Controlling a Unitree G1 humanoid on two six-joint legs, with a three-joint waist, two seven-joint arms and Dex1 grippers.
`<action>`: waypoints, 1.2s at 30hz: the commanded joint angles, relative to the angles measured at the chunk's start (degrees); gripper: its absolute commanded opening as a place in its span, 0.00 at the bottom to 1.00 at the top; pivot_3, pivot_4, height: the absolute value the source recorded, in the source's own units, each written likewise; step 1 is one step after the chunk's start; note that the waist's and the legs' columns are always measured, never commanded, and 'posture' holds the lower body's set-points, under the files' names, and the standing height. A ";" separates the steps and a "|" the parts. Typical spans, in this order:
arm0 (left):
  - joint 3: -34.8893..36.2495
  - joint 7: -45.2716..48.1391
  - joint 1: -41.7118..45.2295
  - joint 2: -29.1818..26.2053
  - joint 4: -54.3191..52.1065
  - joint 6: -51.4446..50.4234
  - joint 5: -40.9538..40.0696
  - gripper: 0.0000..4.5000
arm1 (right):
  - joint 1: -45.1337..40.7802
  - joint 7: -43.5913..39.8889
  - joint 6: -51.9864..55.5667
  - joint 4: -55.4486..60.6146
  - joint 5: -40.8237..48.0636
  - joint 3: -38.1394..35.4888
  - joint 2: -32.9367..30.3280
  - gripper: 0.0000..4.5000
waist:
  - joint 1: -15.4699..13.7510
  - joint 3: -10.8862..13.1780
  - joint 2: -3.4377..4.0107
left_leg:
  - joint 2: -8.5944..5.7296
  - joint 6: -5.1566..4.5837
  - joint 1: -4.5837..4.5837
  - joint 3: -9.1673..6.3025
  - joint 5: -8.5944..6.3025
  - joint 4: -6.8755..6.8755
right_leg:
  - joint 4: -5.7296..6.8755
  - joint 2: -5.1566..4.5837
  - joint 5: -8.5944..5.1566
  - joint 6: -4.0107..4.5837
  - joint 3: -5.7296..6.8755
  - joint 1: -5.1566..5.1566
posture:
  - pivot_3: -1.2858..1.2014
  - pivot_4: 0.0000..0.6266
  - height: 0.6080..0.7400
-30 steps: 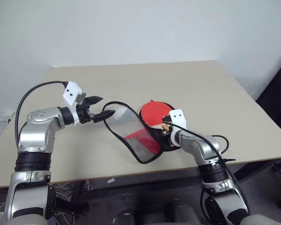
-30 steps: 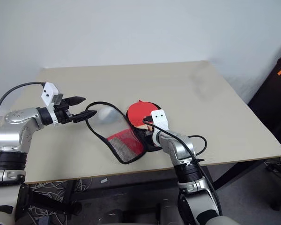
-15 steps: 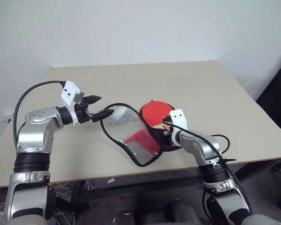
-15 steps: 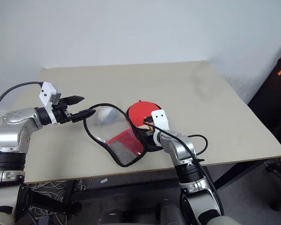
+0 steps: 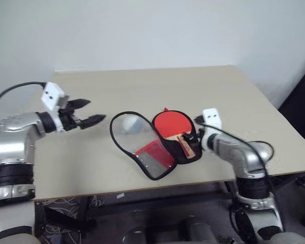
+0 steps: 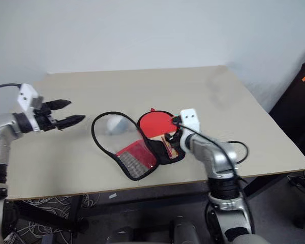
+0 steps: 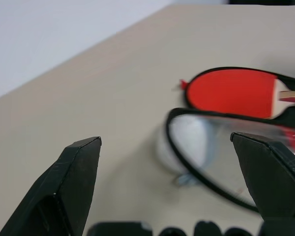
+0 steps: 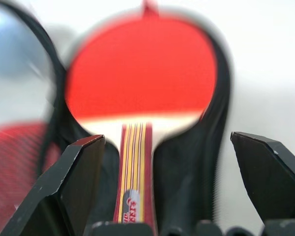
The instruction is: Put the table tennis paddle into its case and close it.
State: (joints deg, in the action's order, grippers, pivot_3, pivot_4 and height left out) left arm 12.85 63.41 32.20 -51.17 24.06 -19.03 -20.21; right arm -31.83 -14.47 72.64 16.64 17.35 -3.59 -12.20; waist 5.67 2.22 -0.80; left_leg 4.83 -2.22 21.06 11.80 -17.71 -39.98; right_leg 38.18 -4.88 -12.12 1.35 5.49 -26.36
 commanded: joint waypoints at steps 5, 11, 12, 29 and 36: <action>3.49 -2.48 0.42 -1.70 7.43 5.40 1.35 0.80 | -7.37 -10.22 1.35 4.52 9.05 -8.79 -12.64 1.00 | -0.13 0.00 -0.02 | 0.00 -0.02 -0.03 -0.05 0.00 0.05 | -0.14 0.00 0.01 0.02 0.06 0.09 | 0.52 0.00 1.00; 1.45 -4.50 -5.40 3.45 4.90 4.87 1.09 0.31 | -10.05 -11.55 -0.95 -0.48 8.95 -10.87 -20.13 1.00 | -0.12 0.00 -0.02 | -0.01 -0.03 -0.02 0.04 0.00 0.18 | -0.27 0.00 0.03 0.03 0.05 0.07 | 0.52 0.00 1.00; 0.96 -5.25 -6.30 4.65 3.27 4.41 1.10 0.22 | -10.24 -11.54 -1.15 -0.83 9.00 -10.99 -20.80 1.00 | -0.11 0.00 -0.02 | 0.01 -0.03 -0.01 0.04 0.00 0.19 | -0.28 0.01 0.03 0.03 0.07 0.06 | 0.52 0.00 1.00; -8.41 -5.84 -4.10 15.65 -20.71 -14.22 -5.46 0.01 | -11.15 -10.07 -1.78 -0.84 10.32 -11.01 -22.93 1.00 | -0.39 0.01 -0.02 | 0.00 -0.05 -0.03 0.04 0.06 0.19 | -0.28 0.01 0.05 0.05 0.06 0.12 | 0.52 0.00 1.00; -13.03 -13.07 3.45 26.38 -15.83 -13.73 -2.48 0.01 | -12.05 -8.79 -2.22 -1.86 10.27 -11.15 -21.77 1.00 | -1.43 0.00 0.00 | -0.06 -0.25 -0.08 0.03 0.18 0.19 | -0.30 0.00 0.08 0.04 0.04 0.20 | 0.52 0.00 1.00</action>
State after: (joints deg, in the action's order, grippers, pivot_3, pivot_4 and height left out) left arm 0.64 52.17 33.96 -25.41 7.45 -33.42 -23.57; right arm -42.22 -23.76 71.60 14.17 27.05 -13.38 -34.06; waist 4.24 2.22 -0.81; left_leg 4.77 -2.48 20.95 11.83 -17.52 -39.78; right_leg 37.87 -4.88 -12.04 1.39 5.53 -26.13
